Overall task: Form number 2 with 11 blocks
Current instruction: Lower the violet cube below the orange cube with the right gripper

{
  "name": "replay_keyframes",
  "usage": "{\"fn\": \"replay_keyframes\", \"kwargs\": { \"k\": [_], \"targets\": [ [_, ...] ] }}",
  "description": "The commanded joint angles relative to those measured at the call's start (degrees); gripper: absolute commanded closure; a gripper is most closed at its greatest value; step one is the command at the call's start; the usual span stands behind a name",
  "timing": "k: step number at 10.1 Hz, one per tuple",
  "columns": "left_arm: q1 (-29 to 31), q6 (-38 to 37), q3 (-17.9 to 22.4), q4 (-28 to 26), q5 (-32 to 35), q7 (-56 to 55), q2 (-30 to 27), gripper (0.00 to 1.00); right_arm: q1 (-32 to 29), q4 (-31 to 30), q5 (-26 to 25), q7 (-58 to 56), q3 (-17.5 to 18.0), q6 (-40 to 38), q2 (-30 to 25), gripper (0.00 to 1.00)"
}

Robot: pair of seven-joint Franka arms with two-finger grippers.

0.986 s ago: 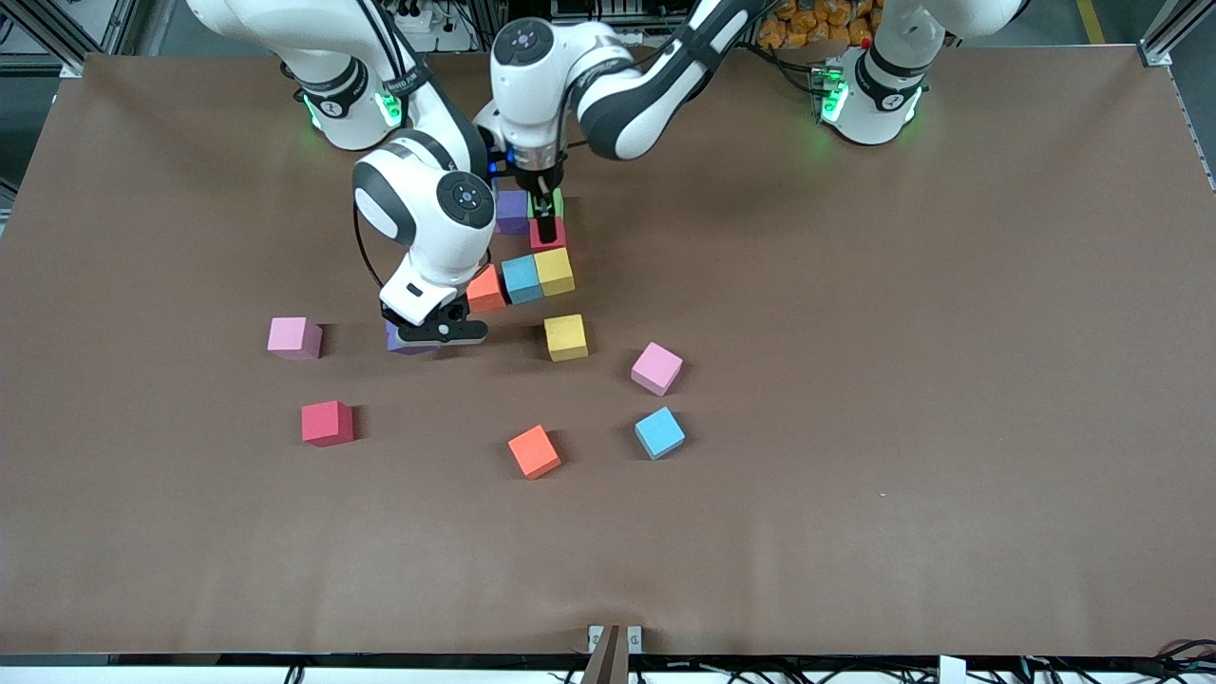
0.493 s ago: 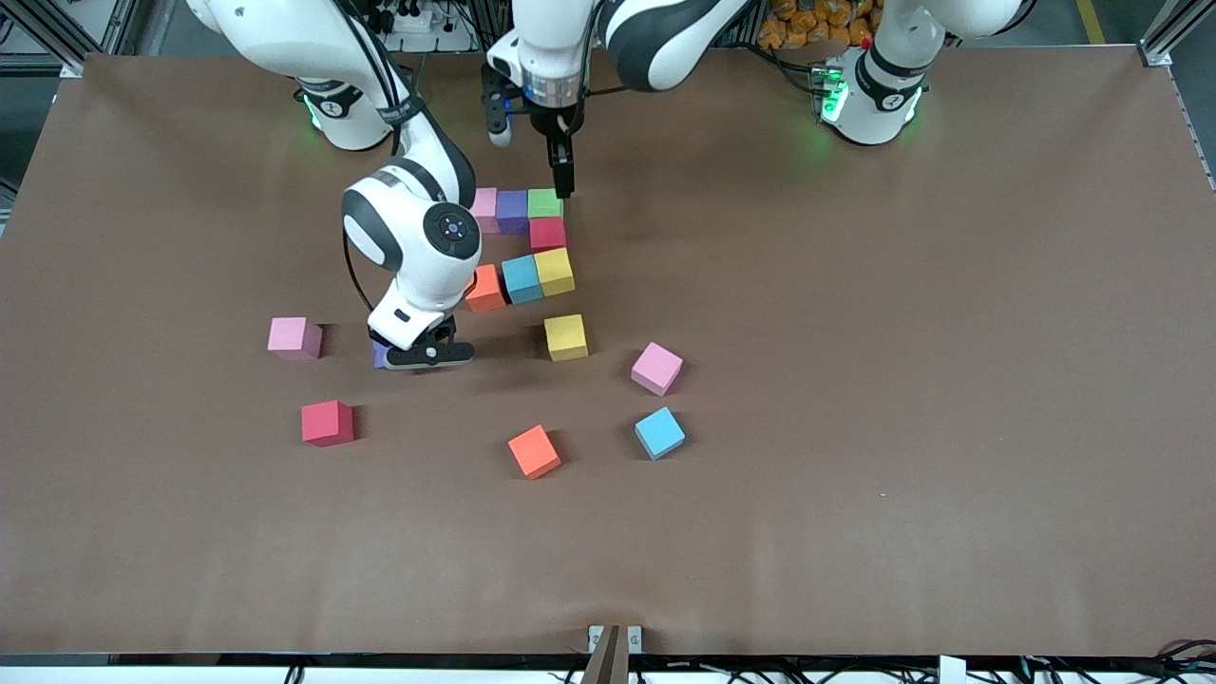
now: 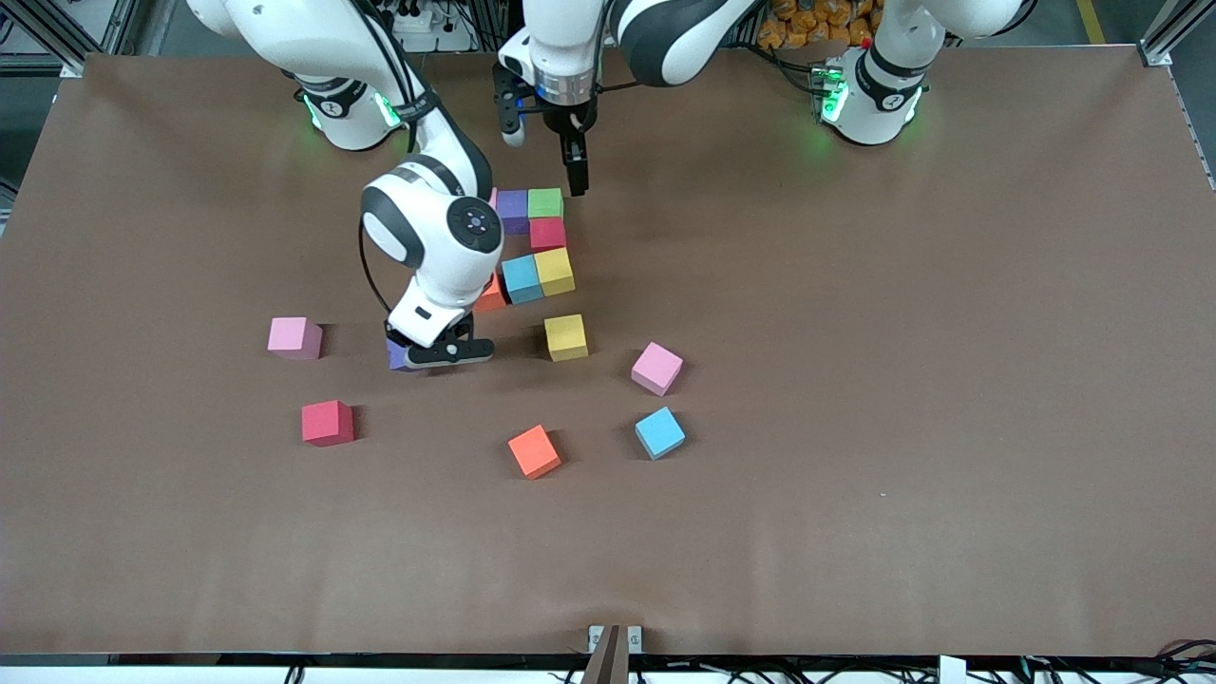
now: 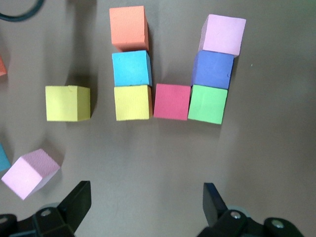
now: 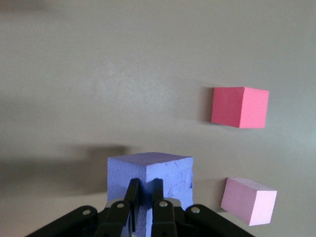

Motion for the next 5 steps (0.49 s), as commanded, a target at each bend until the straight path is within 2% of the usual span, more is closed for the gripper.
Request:
{"fn": "replay_keyframes", "kwargs": {
  "k": [1,5],
  "targets": [
    [1.4,-4.7,-0.1,-3.2,-2.1,2.7,-5.8,0.00,1.4,3.8,-0.1,4.4,0.1,-2.0,3.4,1.00],
    [5.8,-12.1,0.1,-3.3,-4.7,3.4,-10.0,0.00,4.3,5.2,2.2,11.3,0.2,-1.9,6.0,1.00]
  ]
}}
